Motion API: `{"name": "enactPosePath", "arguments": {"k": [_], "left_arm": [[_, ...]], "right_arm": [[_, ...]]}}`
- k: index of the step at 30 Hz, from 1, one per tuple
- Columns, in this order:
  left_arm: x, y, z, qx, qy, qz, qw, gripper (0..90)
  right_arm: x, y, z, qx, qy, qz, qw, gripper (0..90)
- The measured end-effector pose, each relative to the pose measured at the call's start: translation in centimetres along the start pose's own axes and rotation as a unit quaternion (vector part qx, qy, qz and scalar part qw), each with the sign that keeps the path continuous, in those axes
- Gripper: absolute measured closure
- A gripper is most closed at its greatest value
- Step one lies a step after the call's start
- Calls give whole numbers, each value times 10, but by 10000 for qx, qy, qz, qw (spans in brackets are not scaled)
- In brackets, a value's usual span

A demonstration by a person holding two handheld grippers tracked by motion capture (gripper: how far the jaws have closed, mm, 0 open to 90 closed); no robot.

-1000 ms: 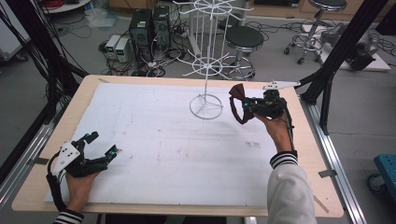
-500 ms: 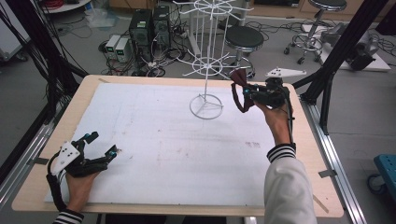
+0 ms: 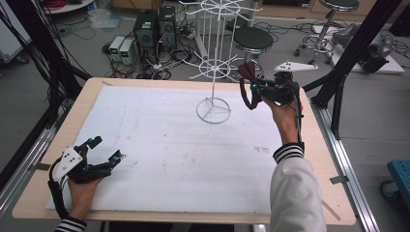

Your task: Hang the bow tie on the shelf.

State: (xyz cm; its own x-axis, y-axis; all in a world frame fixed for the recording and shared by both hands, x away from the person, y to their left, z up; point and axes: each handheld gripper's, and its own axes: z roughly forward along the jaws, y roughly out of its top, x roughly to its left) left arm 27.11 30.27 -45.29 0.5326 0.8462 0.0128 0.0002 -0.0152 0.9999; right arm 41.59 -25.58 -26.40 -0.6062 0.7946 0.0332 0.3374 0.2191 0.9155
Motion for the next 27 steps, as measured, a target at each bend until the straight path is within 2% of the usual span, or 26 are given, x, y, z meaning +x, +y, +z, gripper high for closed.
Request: {"name": "enactPosePath", "arguments": {"k": [13, 18, 27], "left_arm": [[0, 0, 0, 10, -5, 16, 10000, 119], [0, 0, 0, 14, -5, 19, 10000, 119], [0, 0, 0, 14, -5, 21, 10000, 119]], "right_arm": [[7, 14, 1, -118, 74, 7, 9999, 770], [14, 21, 4, -125, 90, -92, 9998, 770], [20, 24, 12, -142, 154, 19, 9998, 770]]}}
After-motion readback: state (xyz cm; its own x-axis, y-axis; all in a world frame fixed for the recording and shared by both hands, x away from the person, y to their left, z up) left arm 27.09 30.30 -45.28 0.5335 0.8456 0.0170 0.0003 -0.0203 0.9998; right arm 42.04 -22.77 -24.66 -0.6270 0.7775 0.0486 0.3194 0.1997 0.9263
